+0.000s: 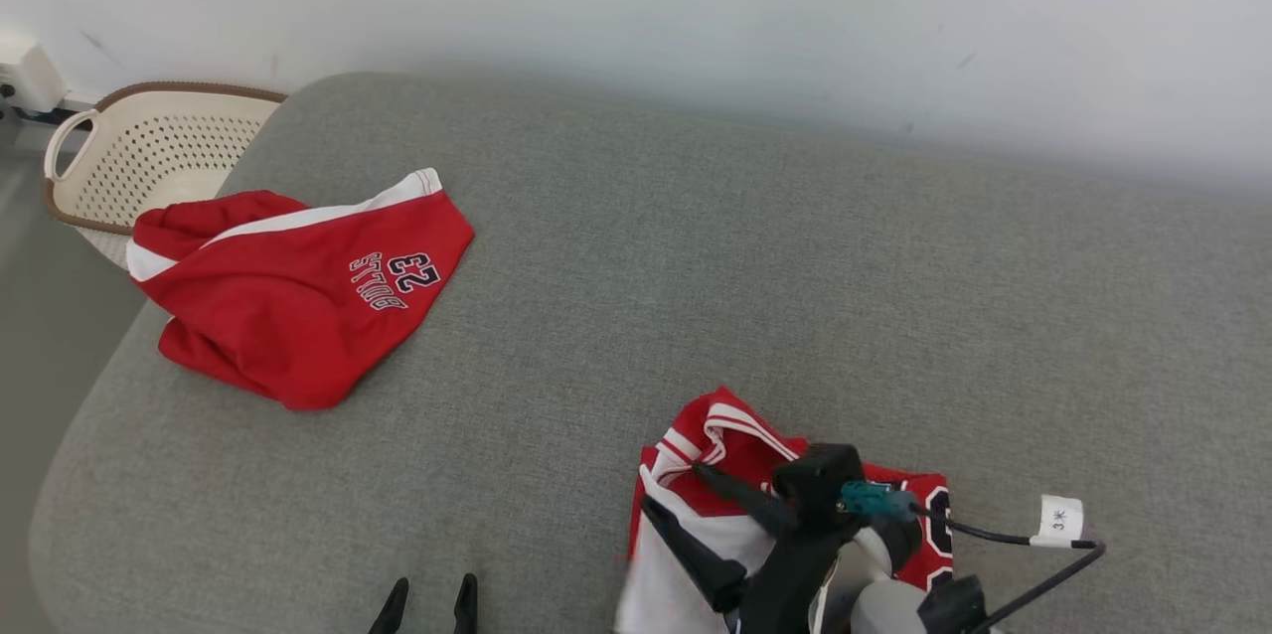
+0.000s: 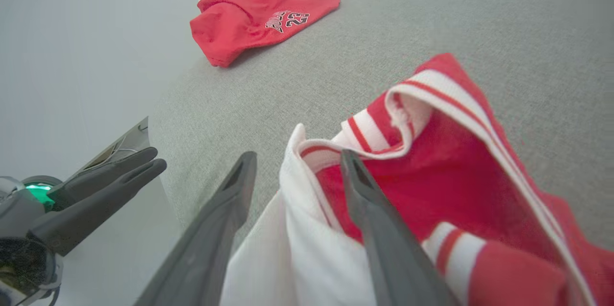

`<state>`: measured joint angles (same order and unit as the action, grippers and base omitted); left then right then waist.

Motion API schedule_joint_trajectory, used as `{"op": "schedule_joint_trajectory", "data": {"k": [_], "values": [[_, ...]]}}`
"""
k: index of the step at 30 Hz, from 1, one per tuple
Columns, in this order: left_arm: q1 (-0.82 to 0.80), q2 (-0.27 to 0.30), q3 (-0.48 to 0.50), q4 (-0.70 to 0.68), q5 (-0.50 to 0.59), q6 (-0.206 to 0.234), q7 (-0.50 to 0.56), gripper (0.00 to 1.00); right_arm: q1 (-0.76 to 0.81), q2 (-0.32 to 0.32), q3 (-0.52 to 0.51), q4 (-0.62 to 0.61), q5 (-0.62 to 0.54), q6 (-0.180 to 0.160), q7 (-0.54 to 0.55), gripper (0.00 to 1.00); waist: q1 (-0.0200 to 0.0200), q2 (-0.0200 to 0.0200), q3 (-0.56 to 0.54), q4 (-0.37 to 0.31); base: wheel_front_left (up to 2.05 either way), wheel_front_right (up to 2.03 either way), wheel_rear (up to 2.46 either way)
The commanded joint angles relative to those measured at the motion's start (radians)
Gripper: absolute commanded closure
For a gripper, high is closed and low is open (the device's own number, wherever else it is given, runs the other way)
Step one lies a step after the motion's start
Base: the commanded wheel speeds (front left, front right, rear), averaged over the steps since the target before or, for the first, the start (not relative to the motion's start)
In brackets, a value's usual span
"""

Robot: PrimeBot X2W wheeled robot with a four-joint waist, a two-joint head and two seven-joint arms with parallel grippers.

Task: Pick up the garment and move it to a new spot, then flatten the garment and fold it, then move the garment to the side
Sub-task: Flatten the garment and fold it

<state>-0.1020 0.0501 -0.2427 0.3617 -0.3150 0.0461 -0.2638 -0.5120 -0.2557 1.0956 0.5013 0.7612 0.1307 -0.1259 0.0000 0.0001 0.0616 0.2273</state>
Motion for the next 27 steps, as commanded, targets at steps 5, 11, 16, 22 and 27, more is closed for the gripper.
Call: {"op": "schedule_joint_trajectory", "data": {"k": [5,11,16,22,27], "values": [[0.01,0.001,0.015,-0.008,0.002,0.008,-0.001,0.0,-0.035,-0.017,-0.038,-0.024,0.034,0.0,-0.103,0.0,0.0,-0.0001,-0.007,-0.04,0.0,0.0,0.0],[0.021,0.001,0.029,-0.016,0.013,0.009,-0.001,0.0,0.037,-0.082,-0.232,-0.063,0.013,0.0,-0.138,0.0,0.0,-0.0001,-0.032,-0.096,0.0,0.0,0.0],[0.025,0.001,0.036,-0.018,0.02,0.005,-0.001,0.0,0.136,-0.116,-0.306,-0.102,-0.009,0.0,-0.139,0.0,0.0,-0.0001,-0.043,-0.121,0.0,0.0,0.0],[0.023,0.001,0.036,-0.018,0.022,0.001,-0.001,0.0,0.219,-0.129,-0.285,-0.181,-0.016,0.0,-0.139,0.0,0.0,-0.0001,-0.045,-0.13,0.0,0.0,0.0],[0.027,0.001,0.035,-0.015,0.024,-0.001,-0.001,0.0,0.246,-0.131,-0.229,-0.23,-0.035,0.0,-0.113,0.0,0.0,-0.0001,-0.042,-0.124,0.0,0.0,0.0]]}}
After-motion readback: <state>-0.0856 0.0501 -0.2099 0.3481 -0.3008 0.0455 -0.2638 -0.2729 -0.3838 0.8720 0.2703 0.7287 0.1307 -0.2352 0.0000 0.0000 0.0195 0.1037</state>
